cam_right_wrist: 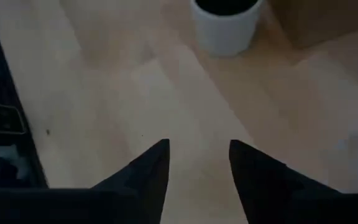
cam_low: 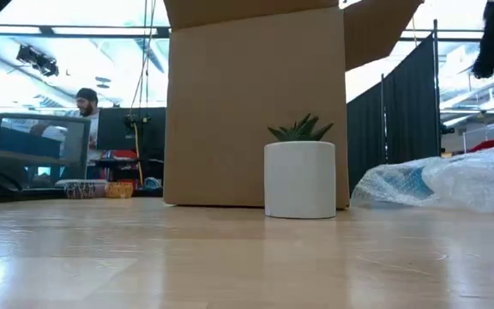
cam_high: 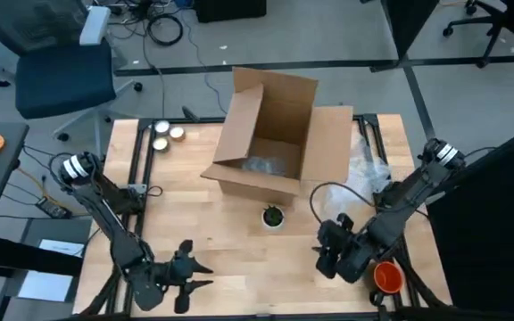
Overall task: Wrap mug
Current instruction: Move the potted plant to the top left of the table
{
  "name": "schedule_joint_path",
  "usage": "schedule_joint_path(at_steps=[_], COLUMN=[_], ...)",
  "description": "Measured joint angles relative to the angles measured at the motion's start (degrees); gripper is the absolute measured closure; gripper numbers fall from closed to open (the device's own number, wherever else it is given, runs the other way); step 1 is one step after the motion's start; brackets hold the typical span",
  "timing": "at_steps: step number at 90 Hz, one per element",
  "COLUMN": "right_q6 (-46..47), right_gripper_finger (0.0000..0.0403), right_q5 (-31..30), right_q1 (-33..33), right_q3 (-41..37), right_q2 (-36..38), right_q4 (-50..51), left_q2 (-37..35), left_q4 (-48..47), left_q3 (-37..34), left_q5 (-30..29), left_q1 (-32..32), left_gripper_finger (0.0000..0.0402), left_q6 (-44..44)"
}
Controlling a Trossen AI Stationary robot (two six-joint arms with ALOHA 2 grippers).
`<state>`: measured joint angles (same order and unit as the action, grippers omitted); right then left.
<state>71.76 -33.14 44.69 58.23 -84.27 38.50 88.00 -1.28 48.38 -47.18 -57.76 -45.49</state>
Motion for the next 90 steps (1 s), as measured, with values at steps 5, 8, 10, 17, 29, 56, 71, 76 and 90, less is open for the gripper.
schedule_joint_path(at_steps=[5, 8, 10, 17, 29, 56, 71, 76, 90], right_q6=[-0.11, -0.13, -0.01, 1.60, -0.91, -15.48, -16.98, -17.76, -19.17], right_gripper_finger=[0.0272, 0.0276, 0.0277, 0.0285, 0.0305, 0.0390, 0.0401, 0.0402, 0.0402], right_q5=[-1.24, -1.65, -1.87, -2.77, -3.08, -4.56, -4.36, -2.93, -2.26], right_q1=[-0.78, -1.53, -2.15, -4.53, -8.86, -14.66, -14.76, -14.78, -16.25], right_q3=[-3.69, -5.81, -7.23, -11.50, -17.37, -19.11, -17.52, -15.08, -4.49], right_q2=[0.02, 0.02, 0.02, 0.02, 0.00, -0.33, -7.63, -11.65, -17.65], right_q4=[-4.99, -7.04, -8.09, -13.20, -26.55, -36.43, -40.12, -39.44, -26.00], left_q2=[1.40, 2.31, 2.87, 4.54, 6.37, 6.26, 6.39, 6.54, 6.57], left_q4=[0.23, 0.13, 0.03, -0.05, -1.28, -1.59, -1.62, -1.65, -1.55], left_q3=[0.00, 0.00, 0.00, 0.00, 0.00, 0.02, 0.02, 0.02, 0.02], left_q5=[-0.02, -0.02, -0.03, -0.02, 0.02, -0.12, -0.12, -0.12, -0.11], left_q1=[0.00, 0.02, 0.11, 0.36, 1.05, 3.61, 4.50, 4.60, 4.61], left_gripper_finger=[0.0296, 0.0296, 0.0296, 0.0296, 0.0296, 0.0296, 0.0296, 0.0296, 0.0296], left_q6=[-0.47, -0.99, -1.10, -1.21, -1.57, -1.39, -1.31, -1.30, -1.31])
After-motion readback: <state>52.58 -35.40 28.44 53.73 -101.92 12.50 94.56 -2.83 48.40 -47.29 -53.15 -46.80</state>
